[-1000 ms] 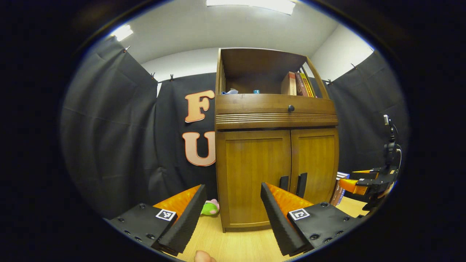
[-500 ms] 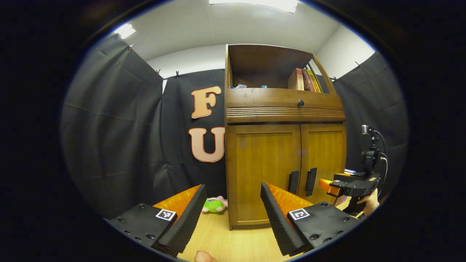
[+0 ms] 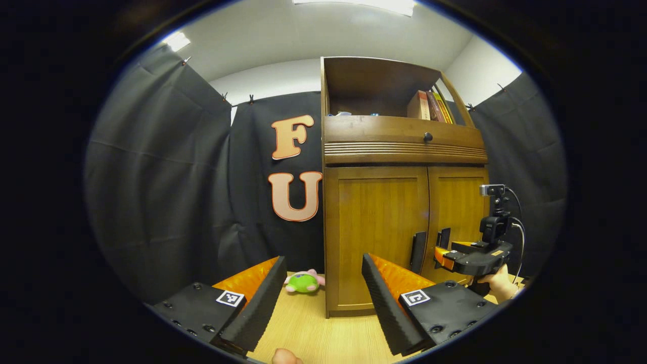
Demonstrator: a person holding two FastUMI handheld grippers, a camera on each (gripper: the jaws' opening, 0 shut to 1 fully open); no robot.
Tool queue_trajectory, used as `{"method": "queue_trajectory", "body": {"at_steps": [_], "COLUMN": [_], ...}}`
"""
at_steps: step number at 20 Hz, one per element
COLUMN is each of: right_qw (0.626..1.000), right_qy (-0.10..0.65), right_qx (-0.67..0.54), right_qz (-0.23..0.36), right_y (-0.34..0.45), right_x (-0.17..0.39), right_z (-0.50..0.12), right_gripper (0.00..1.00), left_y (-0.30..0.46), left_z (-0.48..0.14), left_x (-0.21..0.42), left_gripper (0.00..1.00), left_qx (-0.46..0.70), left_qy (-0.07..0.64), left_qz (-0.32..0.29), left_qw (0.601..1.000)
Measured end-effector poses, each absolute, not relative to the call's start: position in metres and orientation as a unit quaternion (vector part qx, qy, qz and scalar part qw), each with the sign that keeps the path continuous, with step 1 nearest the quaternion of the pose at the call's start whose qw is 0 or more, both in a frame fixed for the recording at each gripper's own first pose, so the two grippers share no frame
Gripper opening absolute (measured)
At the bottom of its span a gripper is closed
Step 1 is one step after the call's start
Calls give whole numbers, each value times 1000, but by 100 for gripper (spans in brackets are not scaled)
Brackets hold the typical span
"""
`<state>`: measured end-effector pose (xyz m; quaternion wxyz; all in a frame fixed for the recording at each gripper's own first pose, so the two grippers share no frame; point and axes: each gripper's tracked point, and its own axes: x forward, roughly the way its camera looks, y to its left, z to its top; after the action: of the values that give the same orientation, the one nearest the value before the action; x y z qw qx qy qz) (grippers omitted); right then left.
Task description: Open the right door of the double-door shoe cabinet with the right hand, and open the left door with the left hand.
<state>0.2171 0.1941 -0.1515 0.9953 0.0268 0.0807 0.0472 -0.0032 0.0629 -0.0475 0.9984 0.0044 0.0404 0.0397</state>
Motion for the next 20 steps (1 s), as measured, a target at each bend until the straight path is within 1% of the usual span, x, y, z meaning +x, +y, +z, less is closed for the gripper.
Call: {"method": "queue_trajectory", "body": {"at_steps": [1,2,3,4,5,6,8,11,12,14,15,16,17,18,19,20], "right_qw": [995,995,996,996,996,995,995,994,994,993,992,991,990,989,988,988], "right_qy": [81,80,79,80,81,84,85,88,89,92,94,98,99,99,98,97], "right_qx": [25,24,23,22,20,20,23,32,32,31,35,41,47,50,49,48], "right_qz": [48,46,45,43,40,40,39,48,55,70,77,84,92,99,105,108], "right_y": [197,198,200,200,199,199,199,197,198,195,193,191,188,185,181,176], "right_x": [218,220,222,224,224,223,225,218,213,198,189,181,173,163,153,143], "right_z": [-153,-153,-154,-154,-156,-157,-158,-157,-156,-153,-151,-149,-147,-148,-146,-145], "right_gripper": [55,61,58,44,63,46,38,35,23,43,32,32,22,21,30,30], "left_y": [65,67,69,71,72,74,76,75,72,68,66,63,61,59,56,54], "left_z": [-50,-52,-53,-55,-56,-57,-57,-58,-59,-59,-59,-57,-55,-52,-51,-49], "left_x": [-3,-1,-1,0,0,-1,-2,-2,-3,-4,-5,-6,-7,-8,-11,-13], "left_gripper": [95,95,97,97,97,97,97,97,97,96,96,96,96,97,97,97], "left_qx": [3,1,-1,-3,-4,-3,-2,-2,-2,-3,-3,-3,-3,-2,-2,-2], "left_qy": [43,46,48,50,51,52,52,52,53,55,55,54,52,49,47,44], "left_qz": [41,43,47,49,51,54,59,61,59,54,52,52,52,50,49,47], "left_qw": [998,998,998,998,997,997,997,997,997,997,997,997,997,998,998,998]}}
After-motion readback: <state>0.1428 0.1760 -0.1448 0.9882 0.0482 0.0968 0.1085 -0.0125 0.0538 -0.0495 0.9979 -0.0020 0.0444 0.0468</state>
